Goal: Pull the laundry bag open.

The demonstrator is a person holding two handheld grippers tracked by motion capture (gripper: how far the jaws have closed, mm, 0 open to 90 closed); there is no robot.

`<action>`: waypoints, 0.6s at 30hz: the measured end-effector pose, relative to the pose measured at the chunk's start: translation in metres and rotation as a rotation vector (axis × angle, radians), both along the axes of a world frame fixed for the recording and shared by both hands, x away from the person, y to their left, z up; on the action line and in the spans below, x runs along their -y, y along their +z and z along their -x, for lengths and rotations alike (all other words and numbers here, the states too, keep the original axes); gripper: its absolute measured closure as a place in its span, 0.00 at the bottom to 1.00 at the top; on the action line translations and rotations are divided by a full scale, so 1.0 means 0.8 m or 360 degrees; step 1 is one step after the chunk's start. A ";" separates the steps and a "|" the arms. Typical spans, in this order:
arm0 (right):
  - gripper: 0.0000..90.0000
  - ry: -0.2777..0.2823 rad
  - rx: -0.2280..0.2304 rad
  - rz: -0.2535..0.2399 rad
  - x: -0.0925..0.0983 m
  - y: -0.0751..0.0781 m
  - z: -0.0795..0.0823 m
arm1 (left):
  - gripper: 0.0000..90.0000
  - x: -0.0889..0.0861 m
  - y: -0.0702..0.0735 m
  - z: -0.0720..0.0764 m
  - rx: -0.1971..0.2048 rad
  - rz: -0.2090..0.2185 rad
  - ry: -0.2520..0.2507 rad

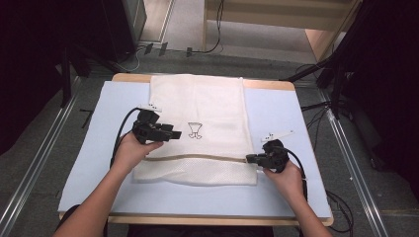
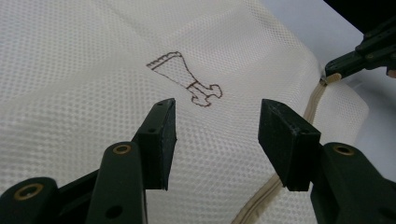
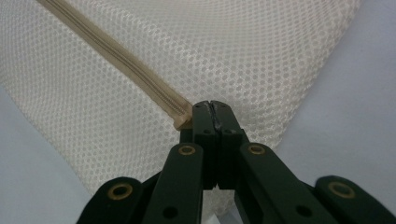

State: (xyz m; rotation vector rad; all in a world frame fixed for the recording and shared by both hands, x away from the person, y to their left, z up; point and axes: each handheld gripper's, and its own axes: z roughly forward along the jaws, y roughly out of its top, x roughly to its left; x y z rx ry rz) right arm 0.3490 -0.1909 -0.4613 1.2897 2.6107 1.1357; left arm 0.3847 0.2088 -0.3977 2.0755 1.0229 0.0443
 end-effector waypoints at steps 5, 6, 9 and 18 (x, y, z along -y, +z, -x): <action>1.00 0.0030 0.0014 -0.0020 -0.007 0.000 0.000 | 0.53 0.017 -0.002 0.003 0.0007 -0.0007 -0.0042; 1.00 0.0036 0.0016 -0.0033 -0.008 0.000 0.000 | 0.53 0.020 -0.002 0.004 0.0006 -0.0002 -0.0043; 1.00 0.0047 0.0045 -0.0039 -0.006 0.003 0.000 | 0.54 0.030 0.000 0.008 0.0017 0.0024 -0.0074; 1.00 -0.0006 0.0046 0.0030 0.012 -0.003 -0.002 | 0.55 0.061 -0.005 0.013 -0.0014 0.0041 -0.0158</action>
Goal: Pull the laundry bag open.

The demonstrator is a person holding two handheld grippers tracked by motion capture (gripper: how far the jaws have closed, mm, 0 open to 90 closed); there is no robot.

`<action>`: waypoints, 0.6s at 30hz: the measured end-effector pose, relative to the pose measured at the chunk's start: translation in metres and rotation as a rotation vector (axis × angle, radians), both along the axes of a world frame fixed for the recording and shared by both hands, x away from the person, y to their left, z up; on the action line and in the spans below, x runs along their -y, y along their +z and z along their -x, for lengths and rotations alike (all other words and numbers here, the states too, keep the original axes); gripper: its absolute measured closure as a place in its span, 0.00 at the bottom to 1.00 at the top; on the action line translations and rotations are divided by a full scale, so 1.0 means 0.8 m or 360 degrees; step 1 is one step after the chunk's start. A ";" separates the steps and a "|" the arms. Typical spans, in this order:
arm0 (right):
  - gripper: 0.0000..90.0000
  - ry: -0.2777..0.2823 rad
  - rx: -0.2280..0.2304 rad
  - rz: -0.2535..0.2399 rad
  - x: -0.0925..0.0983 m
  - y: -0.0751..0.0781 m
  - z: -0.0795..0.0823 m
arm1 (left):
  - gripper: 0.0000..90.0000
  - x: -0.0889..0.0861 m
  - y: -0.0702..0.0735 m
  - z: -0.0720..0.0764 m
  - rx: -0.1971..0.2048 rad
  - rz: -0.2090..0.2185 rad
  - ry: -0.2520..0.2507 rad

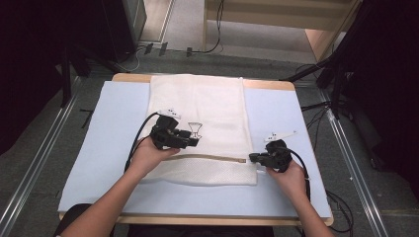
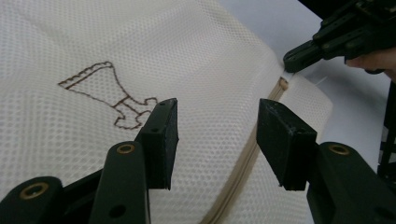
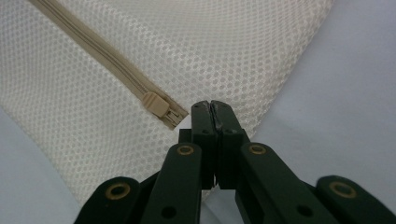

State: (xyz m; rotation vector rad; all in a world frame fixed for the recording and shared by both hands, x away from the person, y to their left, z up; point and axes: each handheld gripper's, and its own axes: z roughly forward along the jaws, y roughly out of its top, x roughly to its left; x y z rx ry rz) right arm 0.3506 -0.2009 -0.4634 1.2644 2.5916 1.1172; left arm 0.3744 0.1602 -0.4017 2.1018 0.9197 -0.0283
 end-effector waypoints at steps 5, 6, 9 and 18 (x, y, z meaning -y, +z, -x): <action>1.00 0.0014 -0.0003 0.0009 -0.004 -0.005 -0.001 | 0.58 0.020 -0.003 0.001 -0.0015 0.0006 -0.0049; 1.00 0.0014 0.0001 0.0009 -0.005 -0.006 0.000 | 0.59 0.024 -0.004 0.002 -0.0022 0.0006 -0.0057; 1.00 0.0026 0.0013 0.0017 -0.008 -0.007 0.001 | 0.61 0.036 -0.006 0.003 -0.0039 0.0009 -0.0081; 0.99 0.0053 0.0073 0.0019 -0.007 -0.011 0.003 | 0.69 0.070 -0.010 0.007 -0.0063 -0.0014 -0.0143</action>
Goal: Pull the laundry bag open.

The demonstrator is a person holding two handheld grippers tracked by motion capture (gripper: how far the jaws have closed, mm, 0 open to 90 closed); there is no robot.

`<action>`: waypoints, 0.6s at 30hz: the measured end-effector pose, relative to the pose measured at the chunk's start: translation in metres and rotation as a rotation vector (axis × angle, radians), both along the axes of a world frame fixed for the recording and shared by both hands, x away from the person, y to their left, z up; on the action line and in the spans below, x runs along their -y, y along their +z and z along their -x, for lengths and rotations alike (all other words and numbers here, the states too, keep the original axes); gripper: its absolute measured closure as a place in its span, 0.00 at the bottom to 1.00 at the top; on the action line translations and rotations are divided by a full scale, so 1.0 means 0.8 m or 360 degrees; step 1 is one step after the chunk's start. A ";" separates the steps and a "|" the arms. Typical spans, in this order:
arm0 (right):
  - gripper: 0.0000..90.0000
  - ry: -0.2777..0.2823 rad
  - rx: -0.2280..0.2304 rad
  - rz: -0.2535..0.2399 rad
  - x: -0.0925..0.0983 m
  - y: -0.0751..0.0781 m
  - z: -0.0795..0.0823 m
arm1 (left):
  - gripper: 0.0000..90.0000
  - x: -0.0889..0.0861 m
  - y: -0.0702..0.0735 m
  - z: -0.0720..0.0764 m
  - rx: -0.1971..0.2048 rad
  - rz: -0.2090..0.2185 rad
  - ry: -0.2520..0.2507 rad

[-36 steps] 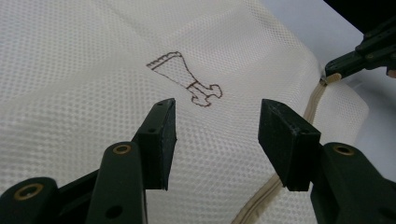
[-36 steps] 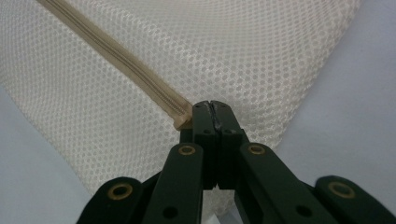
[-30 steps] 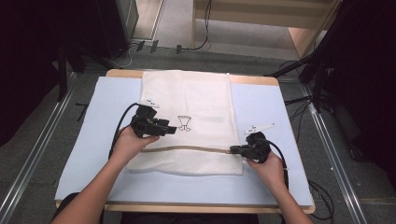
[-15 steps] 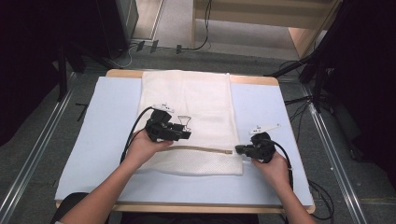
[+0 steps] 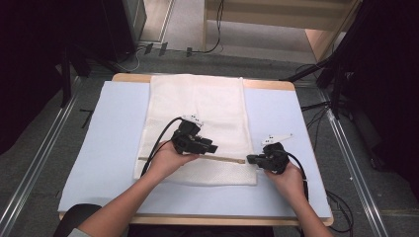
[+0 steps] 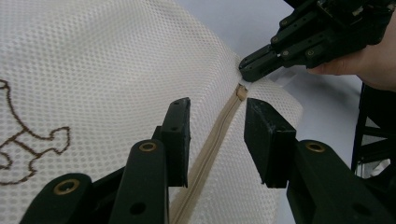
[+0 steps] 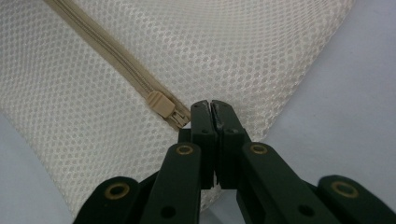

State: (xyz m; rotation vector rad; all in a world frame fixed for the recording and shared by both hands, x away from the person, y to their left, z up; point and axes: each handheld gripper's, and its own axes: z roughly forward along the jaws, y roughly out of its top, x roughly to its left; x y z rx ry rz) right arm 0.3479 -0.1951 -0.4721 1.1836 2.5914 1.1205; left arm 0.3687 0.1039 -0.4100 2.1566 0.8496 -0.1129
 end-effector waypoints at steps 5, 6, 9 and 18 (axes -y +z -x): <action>1.00 -0.0011 -0.0007 -0.0012 0.001 -0.001 0.000 | 0.69 0.016 -0.005 -0.001 0.0010 -0.0053 -0.0027; 1.00 -0.0010 -0.0005 -0.0013 0.001 -0.001 0.000 | 0.69 0.019 -0.007 -0.001 -0.0001 -0.0050 -0.0027; 1.00 -0.0006 -0.0003 -0.0013 0.001 -0.001 0.000 | 0.70 0.028 -0.012 0.000 -0.0011 -0.0076 -0.0055; 1.00 0.0000 0.0010 0.0003 -0.001 0.000 0.002 | 0.76 0.052 -0.026 0.002 -0.0039 -0.0095 -0.0107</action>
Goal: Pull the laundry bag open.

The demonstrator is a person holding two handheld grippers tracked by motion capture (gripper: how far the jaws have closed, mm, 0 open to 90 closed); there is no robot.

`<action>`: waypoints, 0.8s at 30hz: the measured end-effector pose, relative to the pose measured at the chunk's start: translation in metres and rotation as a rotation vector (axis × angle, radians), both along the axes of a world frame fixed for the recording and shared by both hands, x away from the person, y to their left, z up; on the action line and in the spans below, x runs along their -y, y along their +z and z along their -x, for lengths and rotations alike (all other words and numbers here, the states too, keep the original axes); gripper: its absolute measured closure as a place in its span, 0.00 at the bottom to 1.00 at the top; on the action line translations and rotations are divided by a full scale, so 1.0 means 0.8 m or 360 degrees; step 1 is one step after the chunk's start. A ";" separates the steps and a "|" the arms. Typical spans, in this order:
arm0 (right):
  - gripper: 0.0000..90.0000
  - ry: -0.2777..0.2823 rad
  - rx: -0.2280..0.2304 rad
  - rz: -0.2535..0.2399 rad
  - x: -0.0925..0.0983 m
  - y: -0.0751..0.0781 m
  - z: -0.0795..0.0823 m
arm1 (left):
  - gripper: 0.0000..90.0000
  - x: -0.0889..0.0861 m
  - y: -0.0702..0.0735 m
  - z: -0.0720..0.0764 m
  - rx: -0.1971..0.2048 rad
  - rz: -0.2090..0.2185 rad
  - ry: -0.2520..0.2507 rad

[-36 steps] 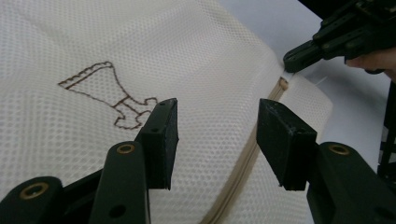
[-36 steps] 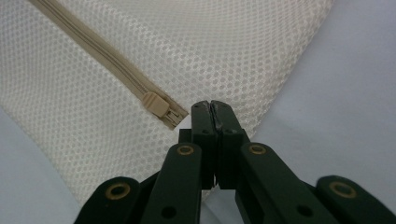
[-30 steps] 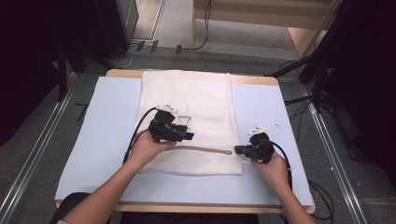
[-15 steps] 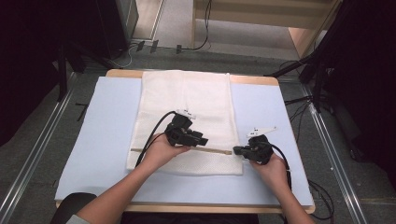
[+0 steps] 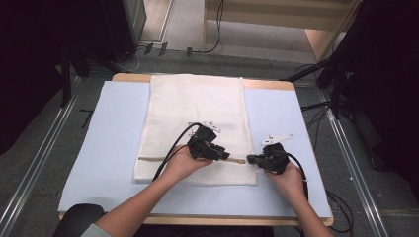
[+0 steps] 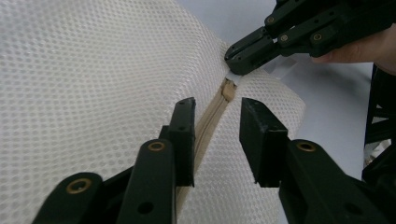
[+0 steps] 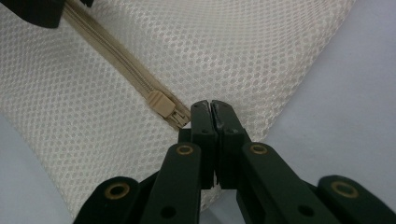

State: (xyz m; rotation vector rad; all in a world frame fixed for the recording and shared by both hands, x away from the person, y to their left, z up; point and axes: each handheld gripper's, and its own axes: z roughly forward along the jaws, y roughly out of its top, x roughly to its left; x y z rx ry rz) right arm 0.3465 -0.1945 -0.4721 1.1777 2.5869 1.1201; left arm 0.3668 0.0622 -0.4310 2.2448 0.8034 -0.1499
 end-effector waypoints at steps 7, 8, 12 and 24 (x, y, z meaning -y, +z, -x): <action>0.99 -0.0005 -0.0002 0.0003 0.000 0.000 0.000 | 0.85 0.016 -0.010 -0.001 -0.0052 -0.0011 -0.0009; 0.99 -0.0002 -0.0001 0.0006 0.000 0.000 0.000 | 0.85 0.019 -0.012 -0.001 -0.0057 -0.0007 0.0001; 0.99 0.0012 0.0016 0.0017 -0.001 0.000 0.000 | 0.85 0.028 -0.019 -0.002 -0.0078 -0.0013 -0.0005; 0.99 0.0007 0.0013 0.0015 -0.001 0.000 0.000 | 0.85 0.050 -0.039 -0.009 -0.0146 -0.0014 0.0017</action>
